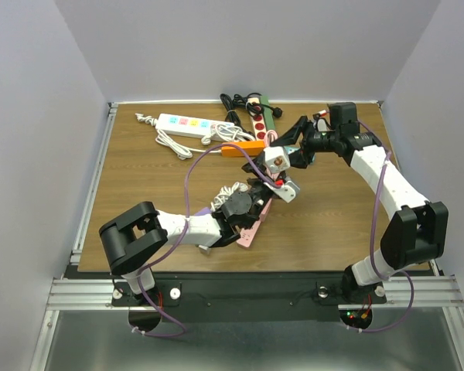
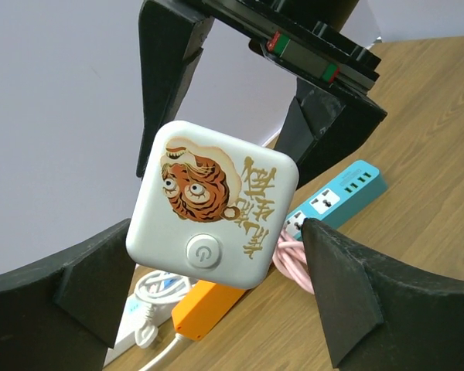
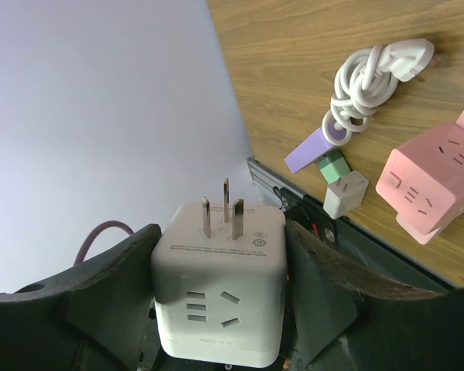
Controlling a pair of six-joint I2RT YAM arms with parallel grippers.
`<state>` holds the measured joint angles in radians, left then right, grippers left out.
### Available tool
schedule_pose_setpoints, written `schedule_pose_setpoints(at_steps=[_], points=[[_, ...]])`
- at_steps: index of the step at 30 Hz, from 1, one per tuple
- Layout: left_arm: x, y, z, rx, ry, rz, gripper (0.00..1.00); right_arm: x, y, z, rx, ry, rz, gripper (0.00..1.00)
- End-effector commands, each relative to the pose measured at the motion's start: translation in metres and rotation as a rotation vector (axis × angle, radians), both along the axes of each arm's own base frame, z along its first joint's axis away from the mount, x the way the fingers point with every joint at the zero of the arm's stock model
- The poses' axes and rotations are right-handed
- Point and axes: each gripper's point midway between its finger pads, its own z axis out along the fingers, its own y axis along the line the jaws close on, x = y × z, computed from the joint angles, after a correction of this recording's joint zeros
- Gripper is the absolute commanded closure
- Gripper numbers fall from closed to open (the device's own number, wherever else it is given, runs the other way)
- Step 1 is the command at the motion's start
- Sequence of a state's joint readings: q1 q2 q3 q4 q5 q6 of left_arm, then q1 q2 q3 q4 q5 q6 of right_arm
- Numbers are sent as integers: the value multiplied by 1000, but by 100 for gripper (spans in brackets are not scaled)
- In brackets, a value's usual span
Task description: Insert the plug
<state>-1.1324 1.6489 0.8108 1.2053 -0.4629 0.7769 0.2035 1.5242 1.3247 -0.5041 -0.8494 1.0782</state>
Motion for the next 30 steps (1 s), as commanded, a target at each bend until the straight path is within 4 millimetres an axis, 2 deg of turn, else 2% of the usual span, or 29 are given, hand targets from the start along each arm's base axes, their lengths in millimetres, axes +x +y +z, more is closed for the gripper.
schedule_pose_setpoints(at_steps=[1,3,4,9,12,13,14,16,17,20,23,30], points=[[-2,-4,20,-47,-41,-9,20,-17,6,30,75,-86,71,100],[-3,-4,21,-55,-41,-17,30,-19,6,29,76,-88,80,100],[-5,-5,21,-56,-41,-30,38,-19,6,29,75,-91,81,100],[-6,-12,18,-41,-17,-60,57,-22,6,26,66,-118,106,100],[-9,-19,14,-26,14,-96,74,-23,5,17,49,-137,121,99],[-10,-20,14,-28,22,-109,100,-25,4,8,40,-121,122,95],[-12,-22,13,-31,30,-124,100,-25,4,3,36,-116,123,95],[-17,-28,9,-31,57,-167,100,-25,3,-10,14,-121,133,81],[-16,-30,0,-1,89,-176,100,-26,1,-21,-7,-135,146,64],[-20,-33,-15,4,178,-229,100,-26,-2,-41,-52,-151,153,36],[-29,-33,-27,4,277,-297,100,-20,-6,-55,-108,-202,156,13],[-39,-34,-36,-27,389,-382,100,-12,-6,-75,-128,-239,180,9]])
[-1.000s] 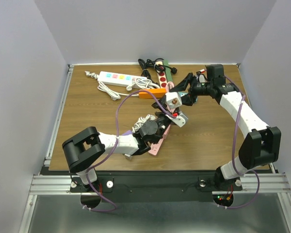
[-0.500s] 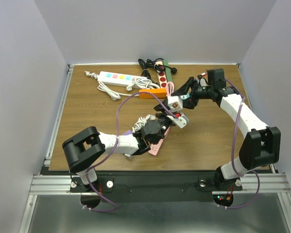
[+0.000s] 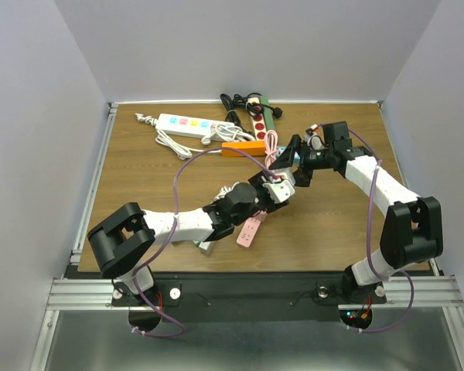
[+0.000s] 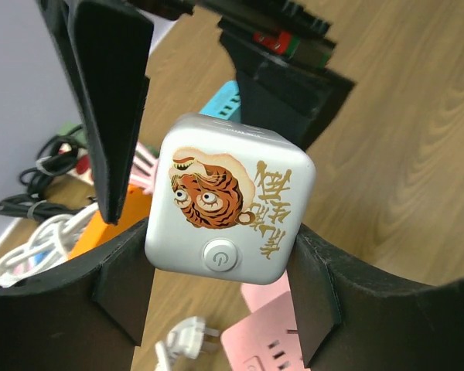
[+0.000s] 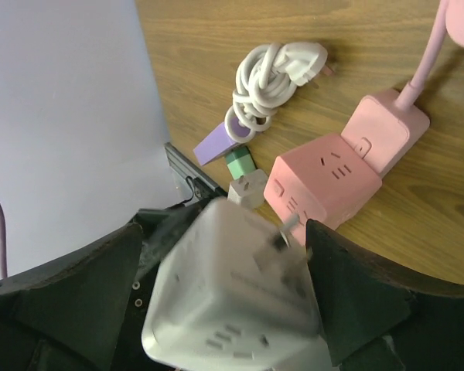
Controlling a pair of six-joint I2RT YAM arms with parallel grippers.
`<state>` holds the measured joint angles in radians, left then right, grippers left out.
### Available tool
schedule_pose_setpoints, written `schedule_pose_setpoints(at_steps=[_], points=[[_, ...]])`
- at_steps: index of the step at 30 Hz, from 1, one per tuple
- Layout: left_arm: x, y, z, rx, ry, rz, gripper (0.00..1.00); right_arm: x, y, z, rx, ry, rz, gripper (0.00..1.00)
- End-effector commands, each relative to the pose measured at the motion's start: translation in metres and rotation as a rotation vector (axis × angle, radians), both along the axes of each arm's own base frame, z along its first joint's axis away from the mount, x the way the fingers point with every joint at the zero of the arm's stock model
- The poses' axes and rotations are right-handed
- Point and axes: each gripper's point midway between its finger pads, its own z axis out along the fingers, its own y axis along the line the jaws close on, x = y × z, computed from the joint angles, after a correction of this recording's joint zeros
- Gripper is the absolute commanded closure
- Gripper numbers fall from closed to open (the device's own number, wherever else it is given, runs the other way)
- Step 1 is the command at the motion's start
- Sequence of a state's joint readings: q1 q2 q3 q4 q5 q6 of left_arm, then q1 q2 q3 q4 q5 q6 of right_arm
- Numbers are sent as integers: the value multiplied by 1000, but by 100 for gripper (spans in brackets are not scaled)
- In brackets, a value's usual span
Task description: Insert the plug
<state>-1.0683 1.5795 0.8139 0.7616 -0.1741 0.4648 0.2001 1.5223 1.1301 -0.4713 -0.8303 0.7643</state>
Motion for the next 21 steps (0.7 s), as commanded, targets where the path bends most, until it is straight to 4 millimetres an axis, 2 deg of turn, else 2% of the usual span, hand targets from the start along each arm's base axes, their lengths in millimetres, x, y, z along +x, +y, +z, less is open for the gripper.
schedule_pose_setpoints(at_steps=[1,5,7,8,9,14,15,16,17,19,21], points=[[-19,-18,38,-148,57,-117,100,10,6,-5,19,-111,63,9],[-20,-18,27,-133,118,-143,100,8,-2,-26,-20,-103,54,2],[-24,-22,15,-85,177,-184,100,12,-11,-29,-46,-132,38,0],[-24,-25,19,-93,174,-191,100,12,-11,-27,-49,-146,41,0],[-25,-23,13,-63,197,-190,100,17,-17,-26,-57,-169,32,0],[-28,-28,15,-31,288,-257,100,31,-40,-6,-151,-342,-11,0],[-30,-23,2,21,346,-260,100,35,-49,6,-215,-440,-30,0],[-28,-27,9,22,362,-282,100,37,-55,10,-254,-482,-43,0],[-31,-23,2,58,404,-287,100,38,-59,16,-286,-529,-49,0],[-36,-25,9,61,427,-333,100,40,-73,25,-378,-624,-72,0],[-43,-23,7,85,460,-365,100,42,-80,31,-423,-674,-83,0]])
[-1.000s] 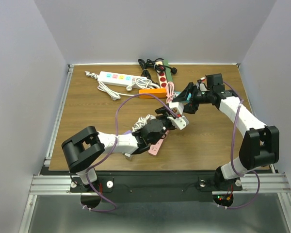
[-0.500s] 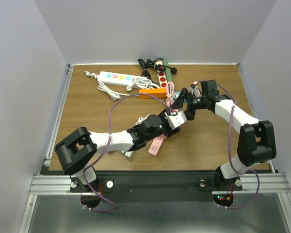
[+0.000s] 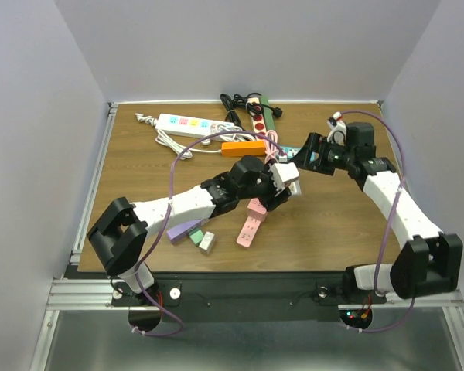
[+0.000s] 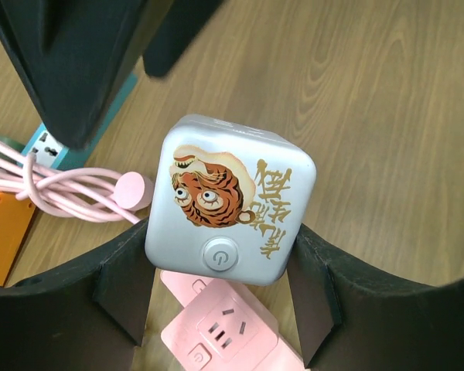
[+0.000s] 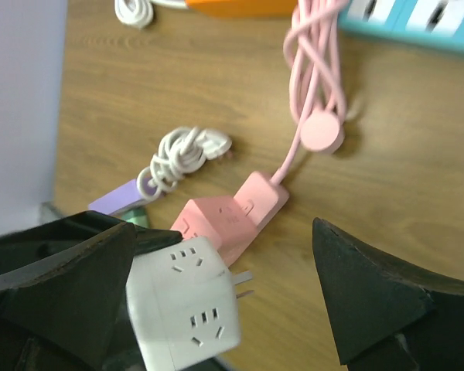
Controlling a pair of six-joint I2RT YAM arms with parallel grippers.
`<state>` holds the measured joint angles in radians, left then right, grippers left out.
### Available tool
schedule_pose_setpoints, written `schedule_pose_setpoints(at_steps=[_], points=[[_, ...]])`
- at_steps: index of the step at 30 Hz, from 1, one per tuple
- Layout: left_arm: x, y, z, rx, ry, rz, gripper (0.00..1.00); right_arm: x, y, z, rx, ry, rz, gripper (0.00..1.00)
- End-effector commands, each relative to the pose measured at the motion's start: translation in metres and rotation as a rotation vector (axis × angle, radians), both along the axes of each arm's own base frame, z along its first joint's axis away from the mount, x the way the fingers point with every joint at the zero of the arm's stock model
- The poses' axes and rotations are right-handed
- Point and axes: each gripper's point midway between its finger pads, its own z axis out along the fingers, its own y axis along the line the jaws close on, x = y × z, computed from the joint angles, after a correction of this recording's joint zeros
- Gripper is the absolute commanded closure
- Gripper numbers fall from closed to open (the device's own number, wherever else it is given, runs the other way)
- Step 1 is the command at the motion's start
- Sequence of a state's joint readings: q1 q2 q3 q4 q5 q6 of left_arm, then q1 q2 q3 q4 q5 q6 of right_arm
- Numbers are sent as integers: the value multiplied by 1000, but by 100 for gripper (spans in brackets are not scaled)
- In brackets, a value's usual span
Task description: Insert the plug
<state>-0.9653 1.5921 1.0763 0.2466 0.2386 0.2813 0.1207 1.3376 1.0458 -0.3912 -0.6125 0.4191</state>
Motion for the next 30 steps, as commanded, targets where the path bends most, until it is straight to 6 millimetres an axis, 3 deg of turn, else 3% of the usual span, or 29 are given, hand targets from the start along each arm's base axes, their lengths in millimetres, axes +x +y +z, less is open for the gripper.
schedule_pose_setpoints(at_steps=[1,5,8,11,14,16,20,30], points=[[-22,-6,16,5,97,-134,100,21,-28,33,-187,-269,-50,0],[-33,4,3,87,178,-163,100,25,-39,58,-261,-402,-33,0],[-41,14,1,125,240,-196,100,15,-28,73,-265,-515,87,0],[-48,21,9,132,275,-232,100,-10,-9,83,-203,-611,249,0],[-61,37,12,148,365,-283,100,-50,6,94,-118,-685,382,0],[-64,41,19,137,384,-306,100,-78,19,92,-35,-710,510,0],[-75,45,26,140,410,-371,100,-102,30,89,4,-710,565,0],[-86,48,38,140,418,-444,100,-121,61,68,2,-677,674,0]])
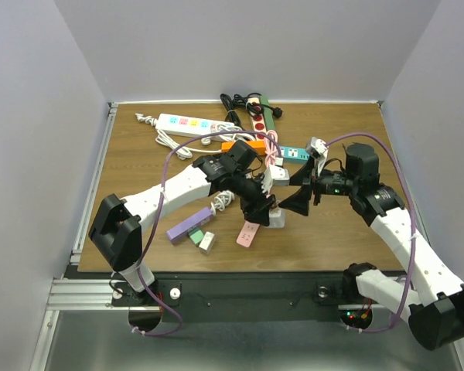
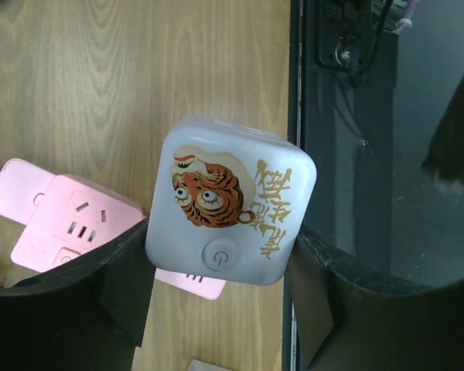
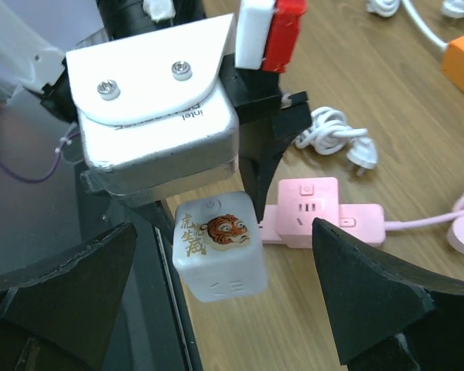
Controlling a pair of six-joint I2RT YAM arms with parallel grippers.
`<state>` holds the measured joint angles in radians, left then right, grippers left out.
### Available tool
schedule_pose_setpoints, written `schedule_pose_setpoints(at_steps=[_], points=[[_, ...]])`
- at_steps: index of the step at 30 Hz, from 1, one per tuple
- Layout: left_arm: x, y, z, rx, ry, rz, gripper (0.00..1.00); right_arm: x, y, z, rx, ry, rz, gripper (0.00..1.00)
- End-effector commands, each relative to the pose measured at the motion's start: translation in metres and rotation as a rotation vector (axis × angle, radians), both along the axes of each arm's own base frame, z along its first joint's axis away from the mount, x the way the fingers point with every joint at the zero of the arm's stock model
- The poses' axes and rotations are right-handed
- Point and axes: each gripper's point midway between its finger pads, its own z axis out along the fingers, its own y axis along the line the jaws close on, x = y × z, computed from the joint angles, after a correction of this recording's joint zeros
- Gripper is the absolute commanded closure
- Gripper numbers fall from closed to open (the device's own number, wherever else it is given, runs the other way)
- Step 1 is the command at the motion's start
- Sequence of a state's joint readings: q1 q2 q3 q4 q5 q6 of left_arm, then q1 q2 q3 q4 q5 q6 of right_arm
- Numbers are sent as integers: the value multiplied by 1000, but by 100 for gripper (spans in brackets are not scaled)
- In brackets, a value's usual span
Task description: Insert the plug
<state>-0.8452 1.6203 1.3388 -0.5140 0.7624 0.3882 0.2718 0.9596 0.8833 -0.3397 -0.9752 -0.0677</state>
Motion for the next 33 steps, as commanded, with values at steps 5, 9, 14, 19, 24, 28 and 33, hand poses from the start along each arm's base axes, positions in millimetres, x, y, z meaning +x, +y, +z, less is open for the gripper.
schedule_pose_setpoints(at_steps=[5,9,14,19,24,28,33], points=[[-11,-2,45,-93,-28,-90,100,-10,24,-7,-41,-38,83,0],[-13,-2,50,-96,-25,-94,100,-17,31,-24,-93,-19,89,0],[-14,0,56,-100,-31,-95,100,-22,34,-29,-126,-21,88,0],[-13,2,58,-96,-39,-90,100,-28,34,-36,-147,2,93,1],[-15,3,62,-101,-40,-90,100,-36,39,-46,-170,21,116,2],[-17,3,64,-106,-34,-95,100,-37,41,-49,-179,34,127,6],[-18,4,68,-116,-40,-99,100,-38,44,-53,-191,47,141,18]])
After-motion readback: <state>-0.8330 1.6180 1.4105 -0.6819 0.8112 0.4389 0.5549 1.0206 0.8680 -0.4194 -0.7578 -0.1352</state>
